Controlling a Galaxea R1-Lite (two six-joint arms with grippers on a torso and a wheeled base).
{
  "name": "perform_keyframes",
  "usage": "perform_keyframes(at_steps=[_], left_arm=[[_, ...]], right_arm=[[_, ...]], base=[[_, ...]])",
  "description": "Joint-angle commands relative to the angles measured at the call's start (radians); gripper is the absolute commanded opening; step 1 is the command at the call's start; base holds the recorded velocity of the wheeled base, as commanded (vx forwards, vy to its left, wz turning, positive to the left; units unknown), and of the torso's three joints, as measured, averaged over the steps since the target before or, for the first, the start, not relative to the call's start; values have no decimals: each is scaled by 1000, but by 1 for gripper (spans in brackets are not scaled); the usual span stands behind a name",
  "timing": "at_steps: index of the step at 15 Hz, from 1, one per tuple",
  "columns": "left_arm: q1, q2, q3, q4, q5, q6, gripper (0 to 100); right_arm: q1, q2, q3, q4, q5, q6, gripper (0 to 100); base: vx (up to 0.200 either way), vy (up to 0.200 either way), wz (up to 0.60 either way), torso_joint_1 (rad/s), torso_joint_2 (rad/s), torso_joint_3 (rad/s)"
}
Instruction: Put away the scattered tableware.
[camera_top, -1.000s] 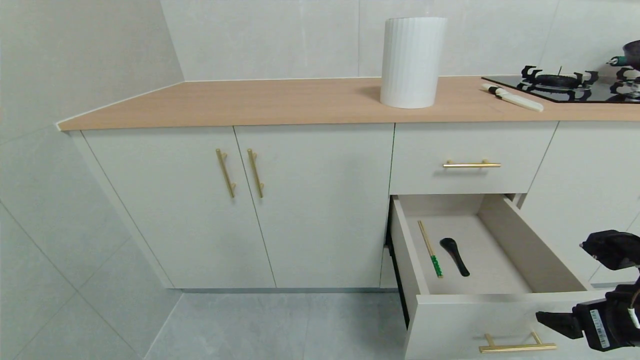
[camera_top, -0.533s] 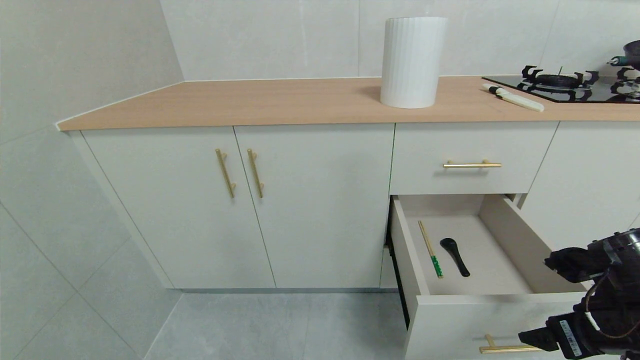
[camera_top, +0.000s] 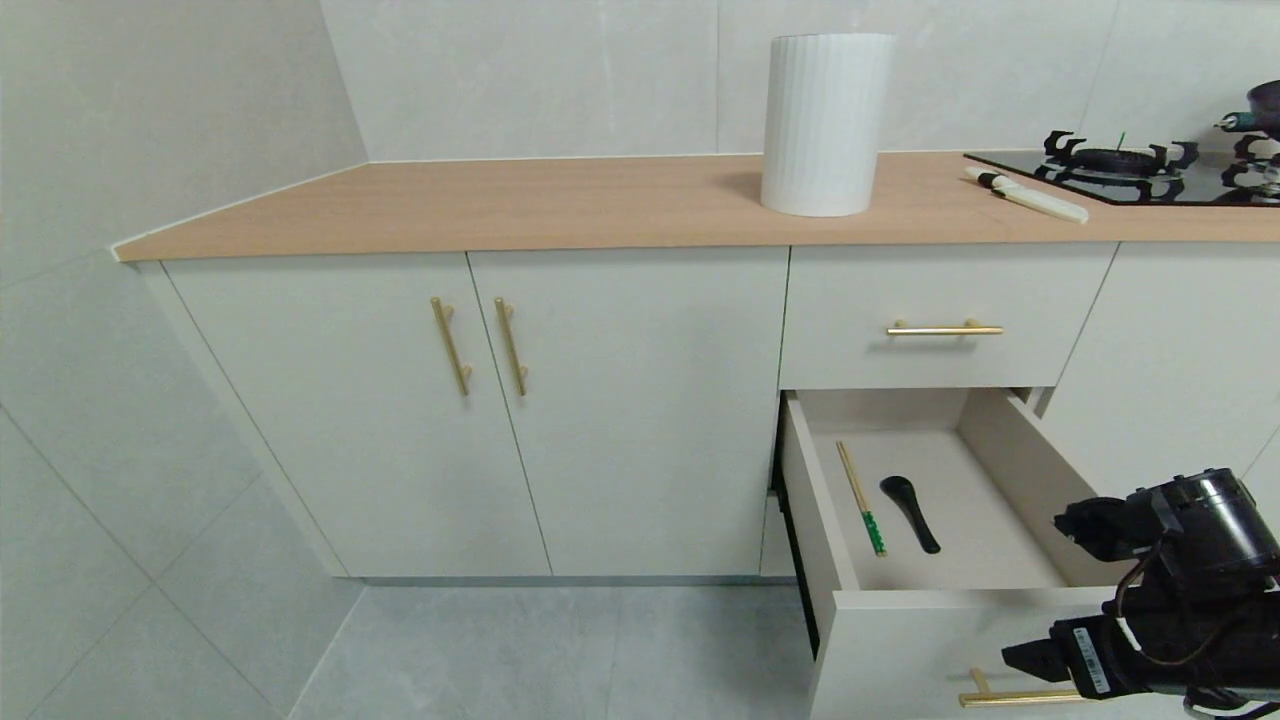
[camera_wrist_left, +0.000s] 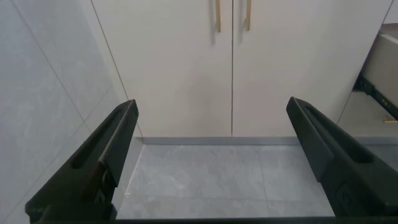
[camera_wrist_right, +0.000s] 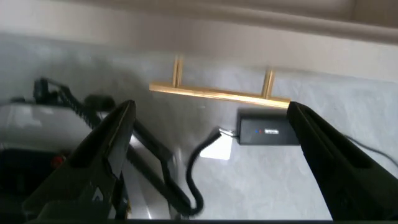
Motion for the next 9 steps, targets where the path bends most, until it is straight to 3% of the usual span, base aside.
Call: perform_keyframes(at_steps=[1,6,9], left_arm=[[0,0,0,0,0,0,100],[0,0,0,0,0,0,100],[0,0,0,0,0,0,100]], right_arm=[[-3,37,6,-38,-3,18,100],[-5,74,3,-90,-9,21,100],[-19,128,5,-189,-71,41,100]], base=[[0,0,0,0,0,0],[0,0,0,0,0,0],[0,0,0,0,0,0]])
